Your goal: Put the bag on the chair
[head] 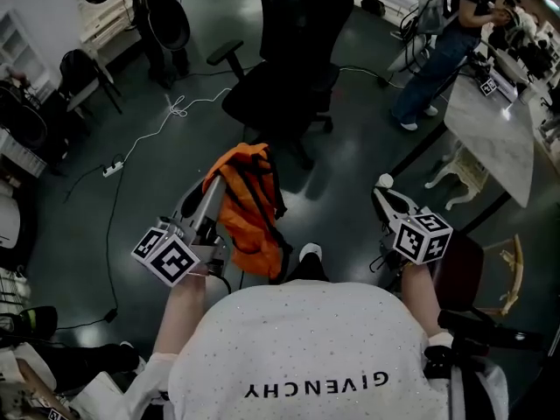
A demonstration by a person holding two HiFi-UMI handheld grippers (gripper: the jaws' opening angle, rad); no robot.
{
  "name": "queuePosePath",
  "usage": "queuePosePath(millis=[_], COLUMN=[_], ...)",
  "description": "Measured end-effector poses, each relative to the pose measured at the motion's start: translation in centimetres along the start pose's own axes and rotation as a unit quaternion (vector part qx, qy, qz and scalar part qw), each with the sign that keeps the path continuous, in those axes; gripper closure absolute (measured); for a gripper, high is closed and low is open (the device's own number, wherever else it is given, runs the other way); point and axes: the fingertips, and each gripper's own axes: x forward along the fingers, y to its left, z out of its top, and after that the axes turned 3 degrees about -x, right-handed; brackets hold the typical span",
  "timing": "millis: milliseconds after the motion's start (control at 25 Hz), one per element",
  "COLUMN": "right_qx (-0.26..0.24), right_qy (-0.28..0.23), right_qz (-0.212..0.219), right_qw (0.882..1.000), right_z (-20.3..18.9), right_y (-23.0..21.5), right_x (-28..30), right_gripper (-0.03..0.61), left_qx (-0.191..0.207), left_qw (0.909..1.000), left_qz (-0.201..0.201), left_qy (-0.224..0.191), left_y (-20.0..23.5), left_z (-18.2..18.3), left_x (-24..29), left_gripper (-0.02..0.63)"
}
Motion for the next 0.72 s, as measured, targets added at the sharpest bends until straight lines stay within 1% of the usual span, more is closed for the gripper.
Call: queuePosePath(millis=[80,280,400,520,600,720], right_qx=[-0.003,-0.038,-0.032,-0.023,-0.024,-0.028], right_qy=[0.004,0.019,0.025,0.019,0.014,0.013], right_qz=[0.002,-0.014,-0.014,-0.01,-0.005,0.002], right_qw=[1.0,0.999,0.999,0.999,1.0,1.0], right_z=[0.2,1.1,0.7,0.3,0.9,2.7], right_y=[0.5,0.8,1.1,0.6,0.0,-0.9], right_x=[0.4,2.0,2.8,4.2,5.6,8.5], right_gripper=[0.577,0.575,0.575,0.575,0.575,0.575], left_qx=[-0.006,-0.014,-0.02,-0.023,-0.02,-0.02], left_qw=[1.0,0.9996,0.9995,0.9994,0.9993,0.9994], left_qz=[-0.005,-0.012,-0.016,-0.012,-0.015,-0.014], left_qy=[-0.006,-0.019,-0.017,-0.021,-0.026,-0.026], left_y=[0.2,1.2,1.7,3.0,3.9,5.5], left_z=[0.5,1.5,1.2,0.9,1.2,2.4], left_x=[0.0,1.1,1.3,1.8,2.7,5.1], left_gripper=[0.545,0.545,0.545,0.545,0.545,0.545])
